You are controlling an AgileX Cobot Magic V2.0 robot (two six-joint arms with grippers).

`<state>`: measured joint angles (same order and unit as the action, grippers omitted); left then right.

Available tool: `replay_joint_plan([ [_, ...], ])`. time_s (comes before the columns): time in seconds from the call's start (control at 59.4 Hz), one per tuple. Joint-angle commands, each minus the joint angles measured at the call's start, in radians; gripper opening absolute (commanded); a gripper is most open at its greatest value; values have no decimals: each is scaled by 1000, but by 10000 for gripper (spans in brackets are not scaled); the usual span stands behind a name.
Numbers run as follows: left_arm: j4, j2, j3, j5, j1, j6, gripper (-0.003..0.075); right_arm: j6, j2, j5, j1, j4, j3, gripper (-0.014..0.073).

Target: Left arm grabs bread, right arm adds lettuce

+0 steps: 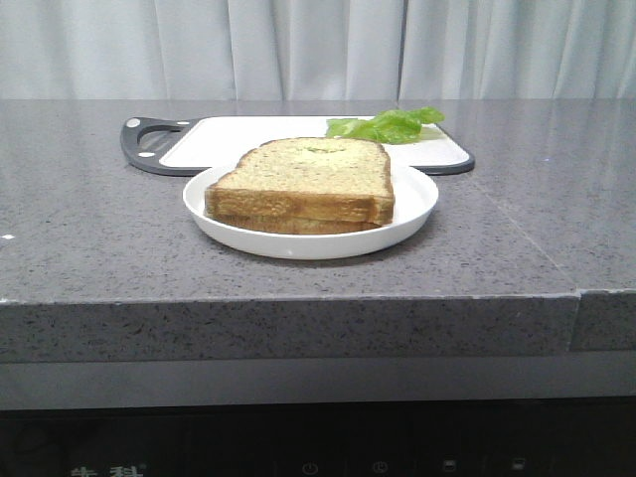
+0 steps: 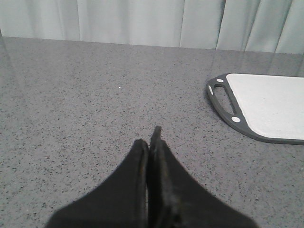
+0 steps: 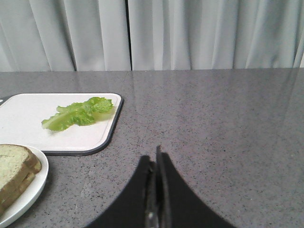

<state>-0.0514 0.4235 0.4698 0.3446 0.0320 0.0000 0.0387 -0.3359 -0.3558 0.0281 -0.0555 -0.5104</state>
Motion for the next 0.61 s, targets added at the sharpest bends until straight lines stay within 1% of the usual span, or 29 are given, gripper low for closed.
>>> replay_joint_plan([
  [0.0,-3,21,42,-84,-1,-9,-15,-10,-33,76,-5,12,-40,-52],
  [0.067,-1,21,42,-84,-1,-9,29,-10,-35,76,-5,12,-40,-11],
  [0.118,-1,21,42,-85,-1,-9,103,-10,-35,76,-5,12,-40,51],
  [0.152,-1,21,42,-90,-1,-9,177,-10,-35,76,-5,12,-40,113],
  [0.185,2,21,42,-97,-1,-9,268,-10,-35,77,-5,12,-40,171],
  [0.236,2,21,42,-99,-1,-9,427,-10,-35,77,-5,12,-40,301],
  [0.269,2,23,42,-100,-1,-9,514,-10,-35,77,-5,12,-40,380],
  [0.32,2,26,42,-111,-1,-9,602,-10,-35,77,-5,12,-40,471],
  [0.354,2,31,42,-129,-1,-9,637,-10,-35,77,-5,12,-40,518],
  [0.404,-5,42,42,-166,-1,-9,650,-10,-35,75,-5,12,-40,561],
  [0.455,-31,53,42,-211,-1,-9,646,-10,-35,73,-5,12,-40,566],
  [0.505,-70,66,44,-227,-1,-9,636,-10,-35,71,-5,12,-40,566],
  [0.589,-128,109,92,-160,-1,-9,620,-10,-35,69,-5,12,-40,566],
])
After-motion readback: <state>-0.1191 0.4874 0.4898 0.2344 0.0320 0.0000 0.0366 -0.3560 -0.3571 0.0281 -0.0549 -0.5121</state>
